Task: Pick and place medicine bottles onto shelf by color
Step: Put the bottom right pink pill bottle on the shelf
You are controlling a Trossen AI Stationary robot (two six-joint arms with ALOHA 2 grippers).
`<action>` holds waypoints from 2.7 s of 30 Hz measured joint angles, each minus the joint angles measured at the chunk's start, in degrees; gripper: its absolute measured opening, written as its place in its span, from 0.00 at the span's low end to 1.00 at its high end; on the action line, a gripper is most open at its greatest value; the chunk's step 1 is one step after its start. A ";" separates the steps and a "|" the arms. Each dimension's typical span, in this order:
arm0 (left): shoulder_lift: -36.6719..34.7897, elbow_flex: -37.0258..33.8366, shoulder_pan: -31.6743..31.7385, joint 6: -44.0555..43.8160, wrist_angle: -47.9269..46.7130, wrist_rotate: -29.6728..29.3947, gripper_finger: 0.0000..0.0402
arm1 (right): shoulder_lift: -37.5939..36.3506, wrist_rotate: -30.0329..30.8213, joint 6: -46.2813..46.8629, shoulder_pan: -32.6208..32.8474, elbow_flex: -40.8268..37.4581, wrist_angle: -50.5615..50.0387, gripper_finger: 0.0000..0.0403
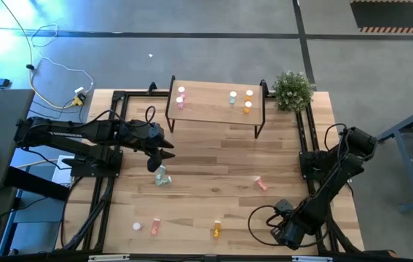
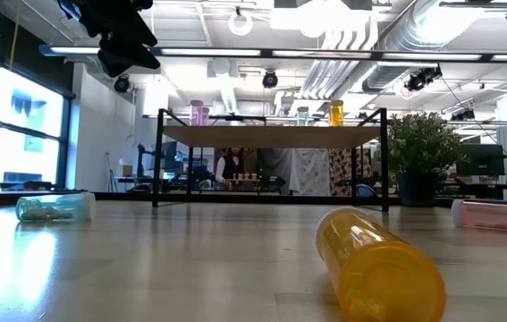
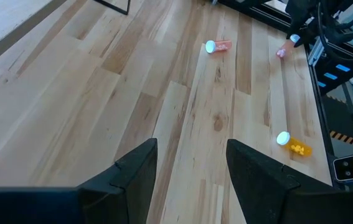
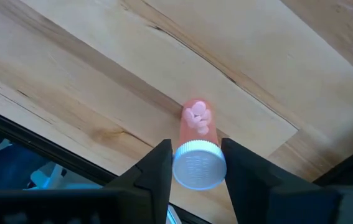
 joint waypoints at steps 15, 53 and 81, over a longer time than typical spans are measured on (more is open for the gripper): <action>0.00 -0.01 0.50 0.14 0.51 0.01 0.46 | -2.57 0.34 -1.55 -5.00 0.00 6.98 0.28; 0.00 -0.02 16.96 13.27 -1.84 4.59 0.46 | -5.86 13.87 -64.71 -53.62 12.66 45.24 0.28; 0.02 -0.02 19.10 10.71 6.68 7.00 0.46 | -4.53 0.39 -109.09 -77.33 34.93 4.65 0.28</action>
